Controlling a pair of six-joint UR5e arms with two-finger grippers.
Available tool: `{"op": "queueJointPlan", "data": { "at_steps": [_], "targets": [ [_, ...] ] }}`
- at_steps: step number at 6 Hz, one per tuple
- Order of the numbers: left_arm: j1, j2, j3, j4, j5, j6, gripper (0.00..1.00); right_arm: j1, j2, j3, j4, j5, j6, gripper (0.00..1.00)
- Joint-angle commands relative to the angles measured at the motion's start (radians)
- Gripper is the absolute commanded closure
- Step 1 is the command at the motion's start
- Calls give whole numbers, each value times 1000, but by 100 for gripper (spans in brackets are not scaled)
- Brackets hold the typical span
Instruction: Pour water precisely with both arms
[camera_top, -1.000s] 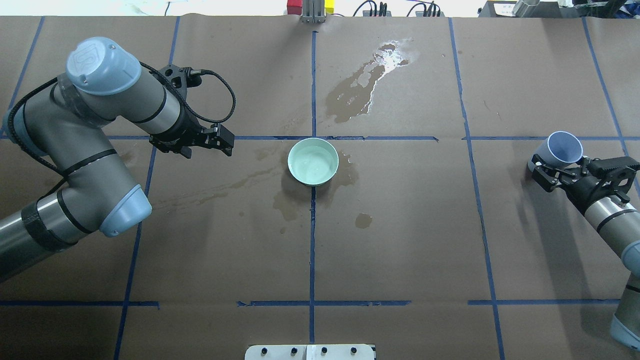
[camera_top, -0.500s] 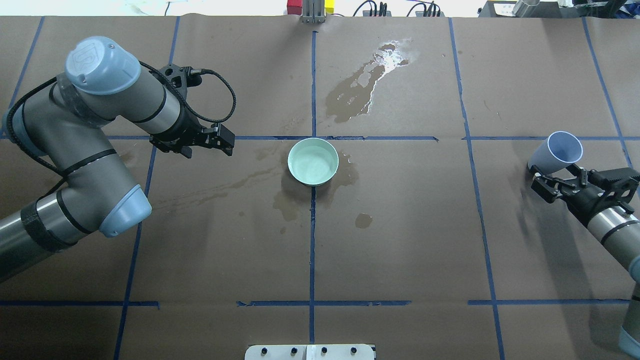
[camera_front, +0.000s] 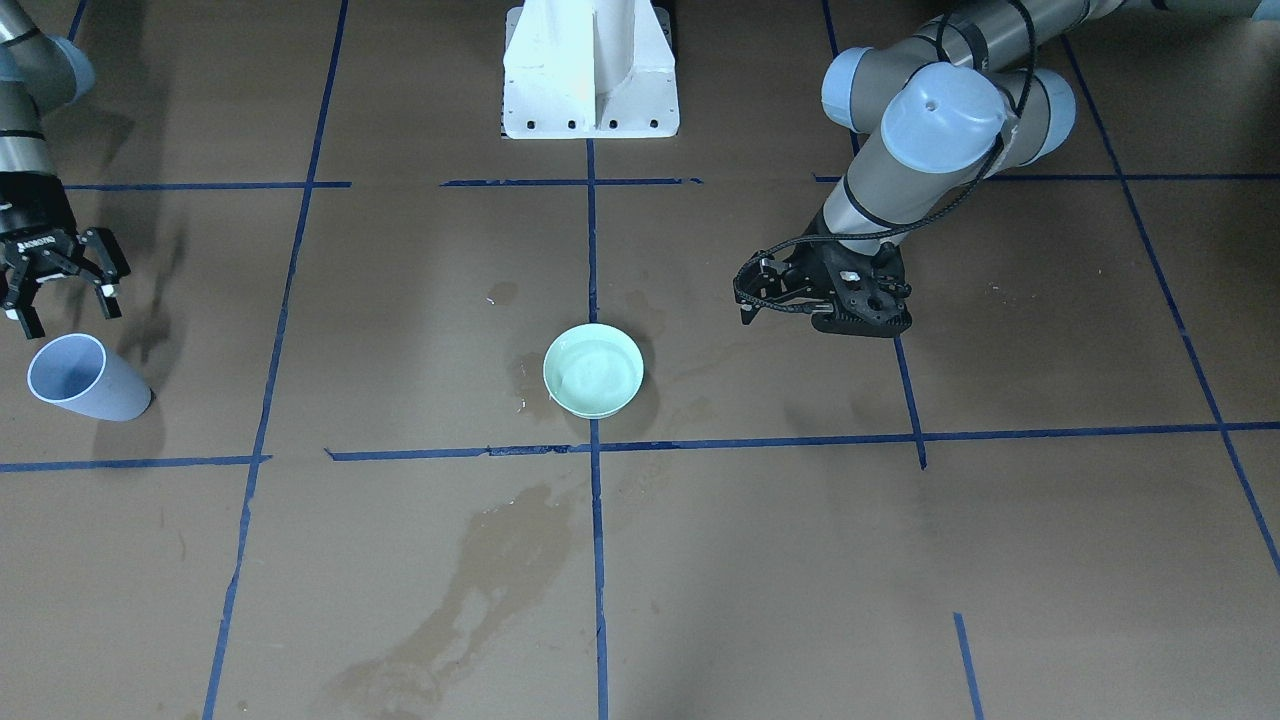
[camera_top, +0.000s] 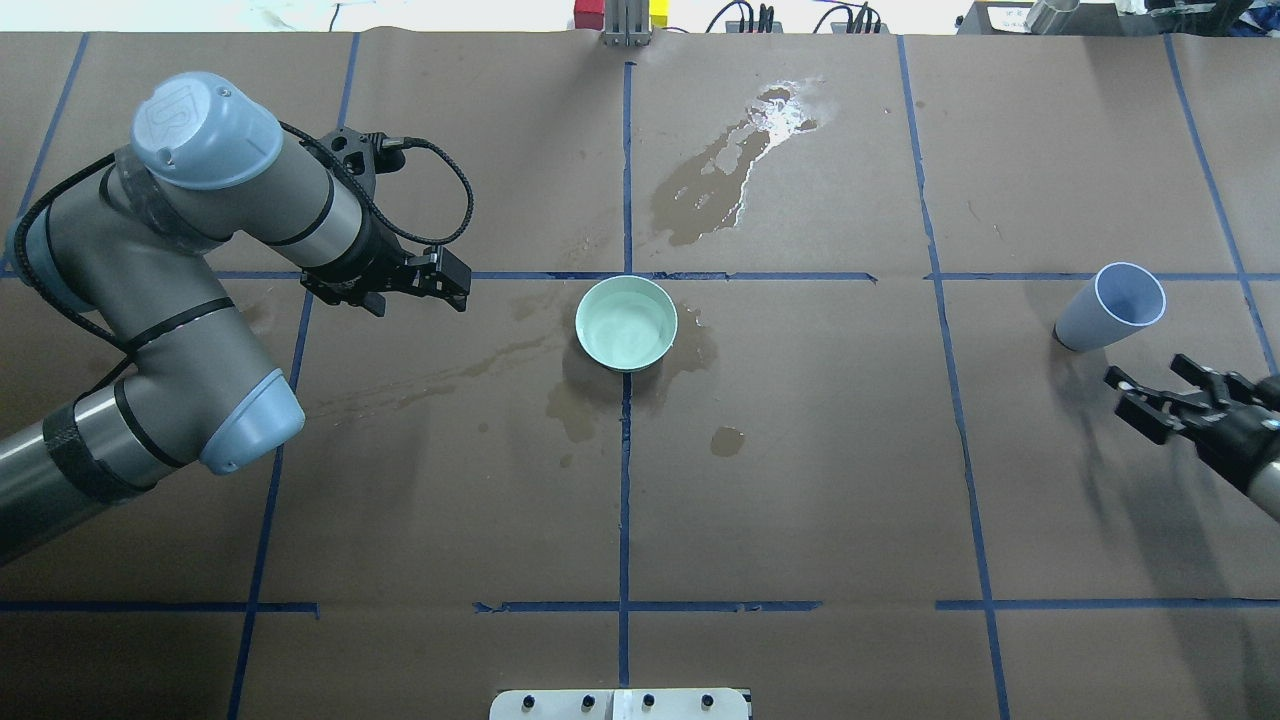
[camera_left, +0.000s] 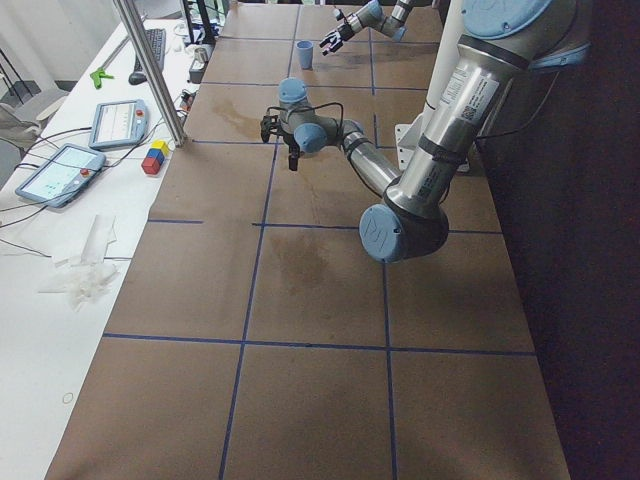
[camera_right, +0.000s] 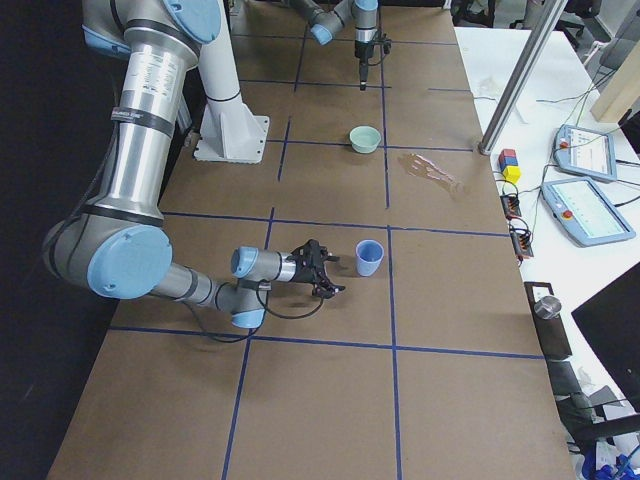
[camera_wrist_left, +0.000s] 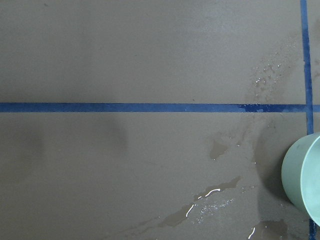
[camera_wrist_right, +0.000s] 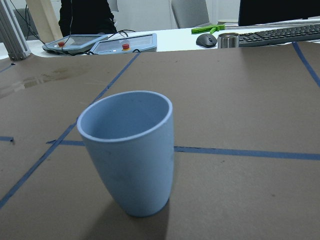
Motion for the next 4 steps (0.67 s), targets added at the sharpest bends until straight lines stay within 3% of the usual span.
{"op": "queueJointPlan", "data": {
  "at_steps": [1,3,4],
  "targets": [
    [9,-10,3,0,4,-57,0,44,-54,-1,39,150,-10,0],
    [18,-35,4,2,22,-100,0,516,4,3,-104,698,-130,0],
    [49,-59,18,3,63,-137,0,709,49,5,-223,913,-218,0]
  ]
}}
